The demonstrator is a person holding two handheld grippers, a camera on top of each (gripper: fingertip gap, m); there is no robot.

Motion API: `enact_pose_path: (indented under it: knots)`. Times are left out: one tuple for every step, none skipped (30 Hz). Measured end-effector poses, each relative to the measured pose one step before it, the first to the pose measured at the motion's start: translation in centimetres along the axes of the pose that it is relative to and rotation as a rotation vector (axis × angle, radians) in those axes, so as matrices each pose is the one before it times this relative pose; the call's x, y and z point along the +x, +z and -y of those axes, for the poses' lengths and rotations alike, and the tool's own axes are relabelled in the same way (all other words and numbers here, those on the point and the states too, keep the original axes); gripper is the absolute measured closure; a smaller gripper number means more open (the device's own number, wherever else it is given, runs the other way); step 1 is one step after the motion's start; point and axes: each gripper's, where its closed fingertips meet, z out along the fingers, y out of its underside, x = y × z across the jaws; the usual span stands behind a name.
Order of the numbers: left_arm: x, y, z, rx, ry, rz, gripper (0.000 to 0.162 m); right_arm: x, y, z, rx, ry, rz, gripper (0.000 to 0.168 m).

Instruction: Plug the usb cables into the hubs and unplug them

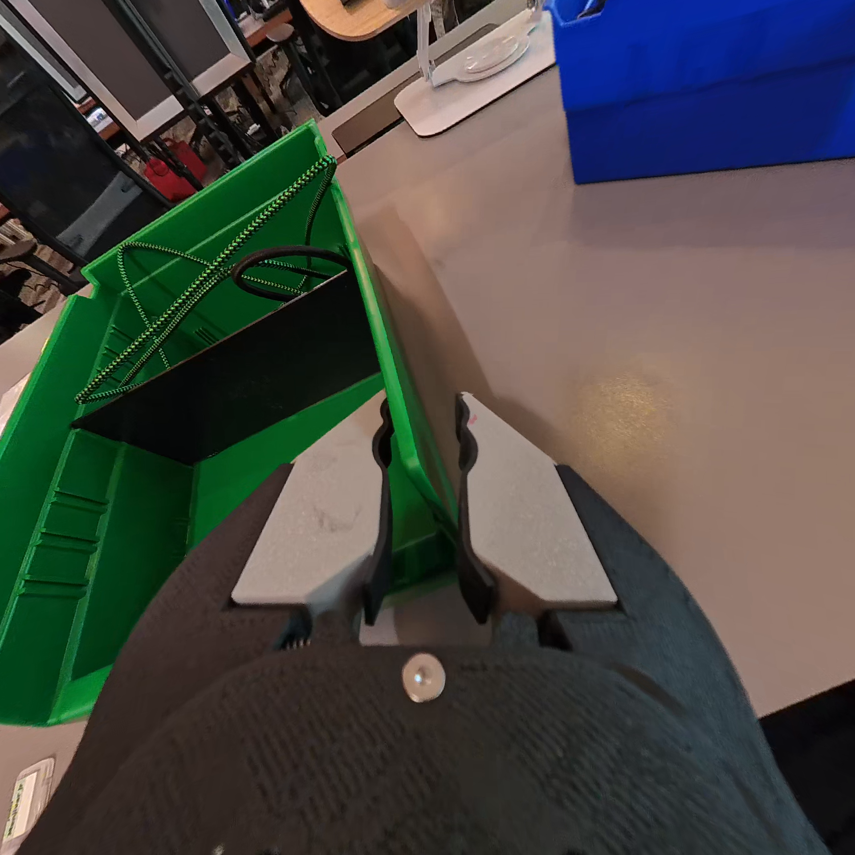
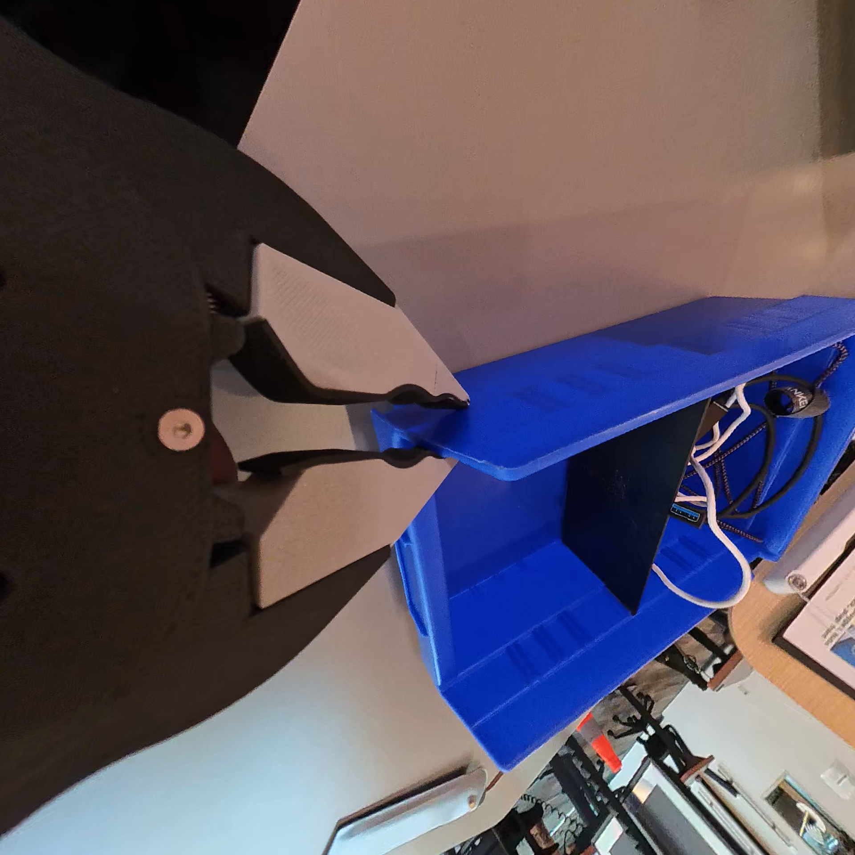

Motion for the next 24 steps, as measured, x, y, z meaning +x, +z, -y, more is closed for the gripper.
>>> enact_pose_path:
  knots:
    - [0.006,0.006,0.004,-0.0001,0.0006,-0.0004,0.139,0.297,-0.094,-0.182,-0.0008,0.0014,-0.0114,0.156]
    - [0.003,0.006,-0.009,0.0004,-0.0007,-0.0005,0.139,0.272,-0.102,-0.192,-0.0012,-0.0006,-0.0134,0.155]
    - [-0.004,0.008,0.008,0.0001,-0.0012,-0.0005,0.139,0.264,-0.110,-0.174,-0.0020,-0.0029,-0.0158,0.155]
    - [-0.002,0.010,-0.008,0.0000,-0.0003,-0.0001,0.139,0.260,-0.086,-0.163,-0.0022,-0.0042,-0.0181,0.154]
    - [0.006,0.006,-0.001,0.0001,0.0012,0.0001,0.139,0.234,-0.077,-0.146,-0.0009,-0.0019,-0.0173,0.154]
    - [0.002,0.006,0.003,-0.0002,0.0010,-0.0003,0.139,0.203,-0.028,-0.110,0.0005,0.0035,-0.0113,0.154]
    - [0.001,-0.004,-0.004,-0.0009,-0.0008,-0.0005,0.139,0.185,-0.007,-0.101,-0.0009,0.0059,-0.0068,0.154]
    - [-0.003,-0.015,-0.005,-0.0005,-0.0003,-0.0002,0.139,0.216,-0.001,-0.120,-0.0034,0.0044,-0.0072,0.154]
    - [0.005,-0.004,-0.012,-0.0003,0.0007,0.0001,0.139,0.199,0.000,-0.098,-0.0018,0.0016,-0.0066,0.154]
    - [0.001,-0.006,-0.020,-0.0004,0.0003,-0.0003,0.139,0.118,-0.011,-0.068,0.0012,-0.0024,-0.0054,0.154]
    - [-0.007,0.006,-0.005,0.0001,-0.0004,-0.0008,0.139,0.090,-0.029,-0.046,0.0009,-0.0062,-0.0072,0.154]
    - [0.008,0.008,-0.001,0.0004,-0.0011,-0.0015,0.139,0.065,-0.041,-0.049,-0.0007,-0.0078,-0.0086,0.154]
    - [0.007,0.004,-0.010,-0.0013,-0.0013,-0.0019,0.139,0.054,-0.044,-0.042,-0.0021,-0.0043,-0.0077,0.154]
    - [-0.006,0.001,-0.017,-0.0018,-0.0013,-0.0009,0.139,0.090,-0.036,-0.057,-0.0027,0.0015,-0.0059,0.154]
    - [0.008,0.004,-0.034,-0.0016,0.0010,-0.0002,0.139,0.179,-0.005,-0.116,-0.0038,0.0076,-0.0065,0.154]
    - [0.006,0.003,-0.017,0.0000,0.0006,0.0003,0.139,0.286,0.001,-0.167,-0.0038,0.0085,-0.0097,0.153]
    - [-0.001,-0.001,-0.010,-0.0011,-0.0001,0.0004,0.139,0.329,0.010,-0.181,-0.0020,0.0041,-0.0118,0.152]
    - [0.001,-0.004,-0.014,-0.0004,0.0010,0.0003,0.139,0.300,-0.016,-0.169,-0.0005,0.0025,-0.0098,0.152]
    - [0.001,0.010,-0.015,0.0001,0.0013,-0.0002,0.139,0.246,-0.037,-0.150,-0.0001,0.0029,-0.0062,0.152]
    - [0.009,0.007,-0.016,-0.0005,-0.0003,-0.0008,0.139,0.205,-0.050,-0.133,-0.0014,0.0019,-0.0055,0.152]
    - [0.000,0.012,0.001,-0.0012,-0.0003,-0.0006,0.139,0.170,-0.035,-0.113,-0.0018,0.0012,-0.0049,0.152]
    - [0.001,-0.012,-0.020,-0.0019,0.0017,0.0000,0.139,0.144,-0.025,-0.088,-0.0010,0.0014,-0.0031,0.152]
    - [0.013,-0.015,-0.028,-0.0009,0.0030,-0.0002,0.138,0.102,-0.001,-0.059,0.0003,0.0016,-0.0008,0.152]
    - [-0.001,-0.006,-0.026,-0.0004,0.0002,-0.0010,0.138,0.025,0.000,-0.018,0.0023,0.0000,0.0018,0.152]
